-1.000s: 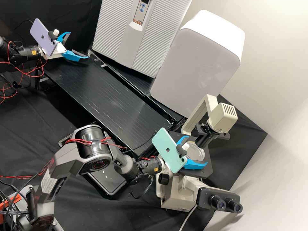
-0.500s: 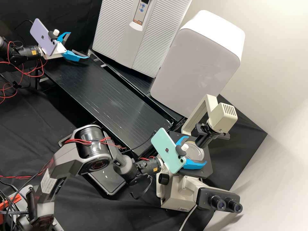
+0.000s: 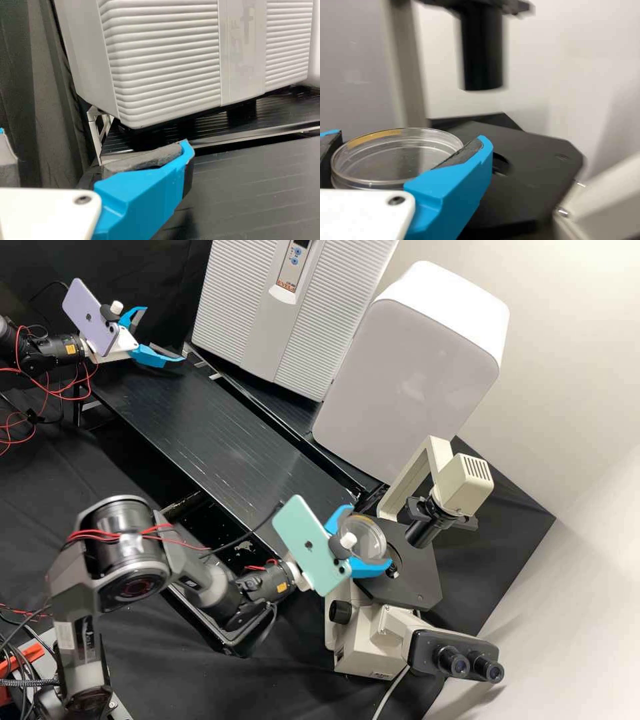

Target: Place the petri dish on the bench

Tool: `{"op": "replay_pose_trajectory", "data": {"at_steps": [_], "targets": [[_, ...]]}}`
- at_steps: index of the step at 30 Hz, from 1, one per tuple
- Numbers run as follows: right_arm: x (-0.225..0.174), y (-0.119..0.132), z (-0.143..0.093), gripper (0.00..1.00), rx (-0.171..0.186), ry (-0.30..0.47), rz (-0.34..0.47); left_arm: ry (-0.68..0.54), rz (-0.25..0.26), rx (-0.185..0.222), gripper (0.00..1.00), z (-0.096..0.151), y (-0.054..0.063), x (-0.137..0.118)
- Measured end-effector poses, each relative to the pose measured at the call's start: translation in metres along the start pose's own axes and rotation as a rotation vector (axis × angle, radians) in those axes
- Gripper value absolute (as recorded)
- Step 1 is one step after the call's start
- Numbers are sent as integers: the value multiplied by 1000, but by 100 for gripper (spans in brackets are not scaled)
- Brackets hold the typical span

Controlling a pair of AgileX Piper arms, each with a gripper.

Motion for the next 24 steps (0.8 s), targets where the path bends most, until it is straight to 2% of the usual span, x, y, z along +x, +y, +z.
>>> {"op": "replay_pose_trajectory", "data": {"at_steps": [5, 7, 12, 15, 21, 24], "targets": [[-14, -14, -29, 0, 0, 126, -38, 0, 0, 0, 100, 0, 0, 0], [-20, -22, -42, 0, -14, 183, -61, 0, 0, 0, 100, 0, 0, 0], [-25, -43, -58, 0, -59, 254, -135, 0, 0, 0, 100, 0, 0, 0], [-24, -52, -59, 0, -74, 257, -162, 0, 0, 0, 100, 0, 0, 0], [-23, -74, -46, 0, -70, 187, -224, 0, 0, 0, 100, 0, 0, 0], [-22, -82, -43, 0, -80, 171, -248, 0, 0, 0, 100, 0, 0, 0]]}}
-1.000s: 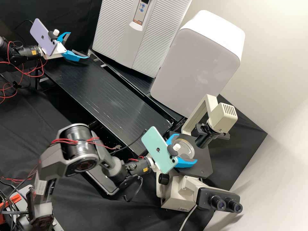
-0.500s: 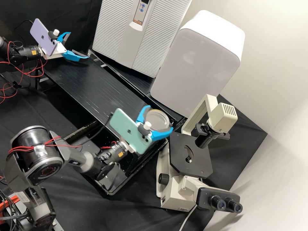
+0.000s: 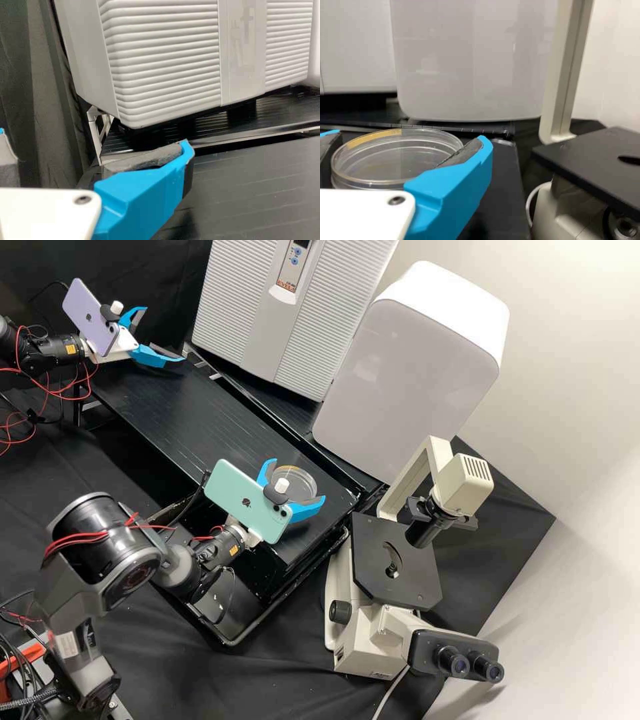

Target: Place the petri dish on the bench

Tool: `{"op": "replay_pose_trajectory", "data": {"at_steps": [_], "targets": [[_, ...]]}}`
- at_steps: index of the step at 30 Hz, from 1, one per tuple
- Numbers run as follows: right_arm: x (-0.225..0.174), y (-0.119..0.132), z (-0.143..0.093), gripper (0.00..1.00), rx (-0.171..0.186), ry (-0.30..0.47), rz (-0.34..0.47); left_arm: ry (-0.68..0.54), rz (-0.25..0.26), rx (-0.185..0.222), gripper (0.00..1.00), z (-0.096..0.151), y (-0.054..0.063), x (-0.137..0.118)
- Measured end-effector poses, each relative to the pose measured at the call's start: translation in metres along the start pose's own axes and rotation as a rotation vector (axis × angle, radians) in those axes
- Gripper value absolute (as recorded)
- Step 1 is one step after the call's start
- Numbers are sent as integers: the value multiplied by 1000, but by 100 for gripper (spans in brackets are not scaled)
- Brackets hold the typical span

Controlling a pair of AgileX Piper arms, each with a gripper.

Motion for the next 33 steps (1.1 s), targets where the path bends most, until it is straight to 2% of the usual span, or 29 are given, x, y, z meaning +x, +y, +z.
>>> {"op": "replay_pose_trajectory", "data": {"at_steps": [5, 8, 11, 12, 14, 18, 33], "targets": [[3, -11, 6, 0, 6, -23, -42, 0, 0, 0, 100, 0, 0, 0], [3, -14, 7, 0, 13, -26, -37, 0, 0, 0, 100, 0, 0, 0], [3, -15, 8, 0, -2, -23, -31, 0, 0, 0, 100, 0, 0, 0], [3, -15, 8, 100, -3, -20, -28, 0, 0, 0, 100, 0, 0, 0], [3, -15, 8, 100, -2, -23, -28, 0, 0, 0, 100, 0, 0, 0], [3, -15, 9, 100, -22, -26, -25, 0, 0, 0, 100, 0, 0, 0], [-6, -6, 10, 100, -24, -42, 9, 0, 0, 0, 100, 0, 0, 0]]}}
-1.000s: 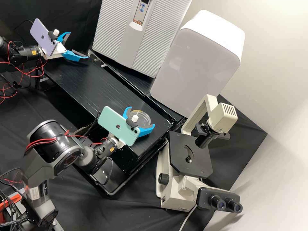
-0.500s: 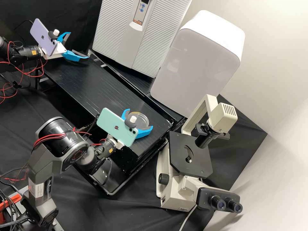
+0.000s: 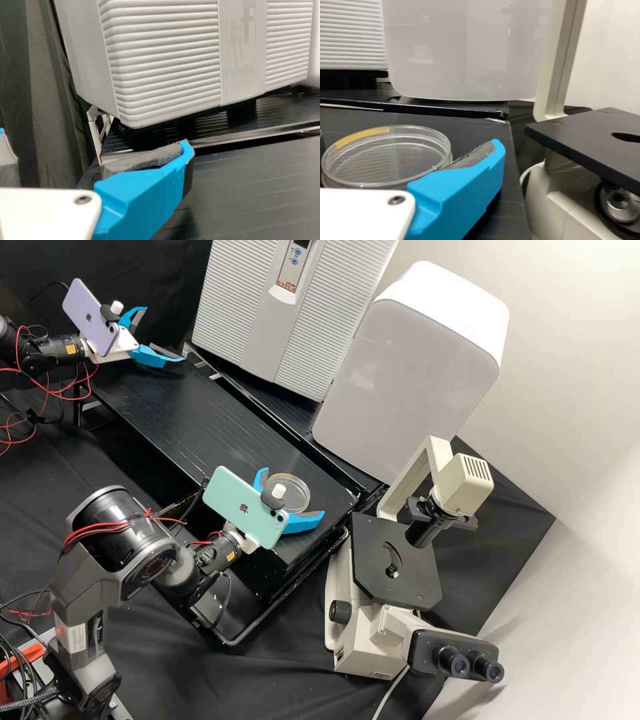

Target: Place the petri dish on the bench

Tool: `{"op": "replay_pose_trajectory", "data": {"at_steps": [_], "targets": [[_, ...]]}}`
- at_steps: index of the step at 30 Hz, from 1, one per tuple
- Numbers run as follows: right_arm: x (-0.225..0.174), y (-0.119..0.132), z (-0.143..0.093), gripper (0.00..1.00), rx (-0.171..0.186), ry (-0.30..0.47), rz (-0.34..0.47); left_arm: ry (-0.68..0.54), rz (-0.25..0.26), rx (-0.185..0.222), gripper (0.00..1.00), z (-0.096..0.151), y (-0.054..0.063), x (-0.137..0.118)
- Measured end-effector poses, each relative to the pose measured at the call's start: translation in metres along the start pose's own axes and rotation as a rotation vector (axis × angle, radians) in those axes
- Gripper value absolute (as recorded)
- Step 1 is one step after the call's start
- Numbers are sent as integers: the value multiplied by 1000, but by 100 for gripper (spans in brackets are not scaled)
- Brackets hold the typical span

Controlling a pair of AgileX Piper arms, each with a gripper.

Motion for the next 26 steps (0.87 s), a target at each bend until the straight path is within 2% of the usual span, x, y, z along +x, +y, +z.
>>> {"op": "replay_pose_trajectory", "data": {"at_steps": [7, 13, 17, 22, 26], "targets": [[-16, 17, 0, 100, -10, 3, 65, 0, 0, 0, 100, 0, 0, 0], [-37, 34, -9, 100, 9, 86, 112, 0, 0, 0, 100, 0, 0, 0], [-46, 45, -9, 100, 43, 107, 148, 0, 0, 0, 100, 0, 0, 0], [-50, 53, -2, 100, 74, 68, 206, 0, 0, 0, 100, 0, 0, 0], [-55, 56, 7, 100, 146, -20, 300, 0, 0, 0, 100, 0, 0, 0]]}}
